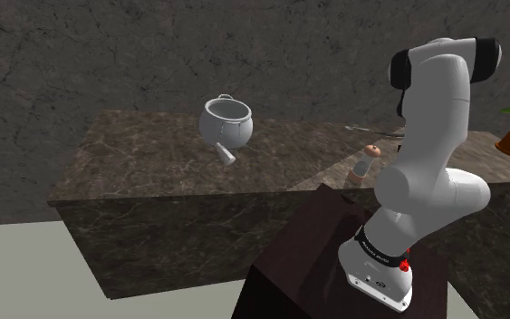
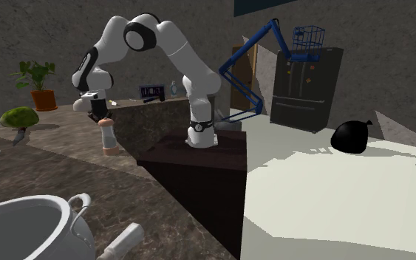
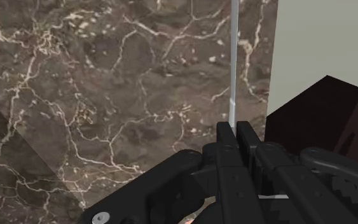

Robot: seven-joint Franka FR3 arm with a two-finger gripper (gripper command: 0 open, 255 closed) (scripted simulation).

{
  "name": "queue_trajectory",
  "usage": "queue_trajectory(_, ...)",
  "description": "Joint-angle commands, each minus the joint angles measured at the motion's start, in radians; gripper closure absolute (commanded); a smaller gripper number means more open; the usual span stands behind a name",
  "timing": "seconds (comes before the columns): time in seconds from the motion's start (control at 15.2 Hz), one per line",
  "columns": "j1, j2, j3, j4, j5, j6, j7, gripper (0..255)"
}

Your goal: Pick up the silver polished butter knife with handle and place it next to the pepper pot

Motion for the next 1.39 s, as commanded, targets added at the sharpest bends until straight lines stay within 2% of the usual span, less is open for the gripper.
queue_trajectory(0.0,-0.011,0.018,0.017,0.001,0.017,0.015,-0.009,255)
queue_trajectory(0.46,-0.055,0.088,0.078,0.015,0.078,0.067,-0.044,255)
queue_trajectory(0.99,-0.055,0.088,0.078,0.015,0.078,0.067,-0.043,255)
queue_trajectory(1.06,-0.055,0.088,0.078,0.015,0.078,0.067,-0.043,0)
queue_trajectory(1.32,-0.055,0.088,0.078,0.015,0.078,0.067,-0.043,0)
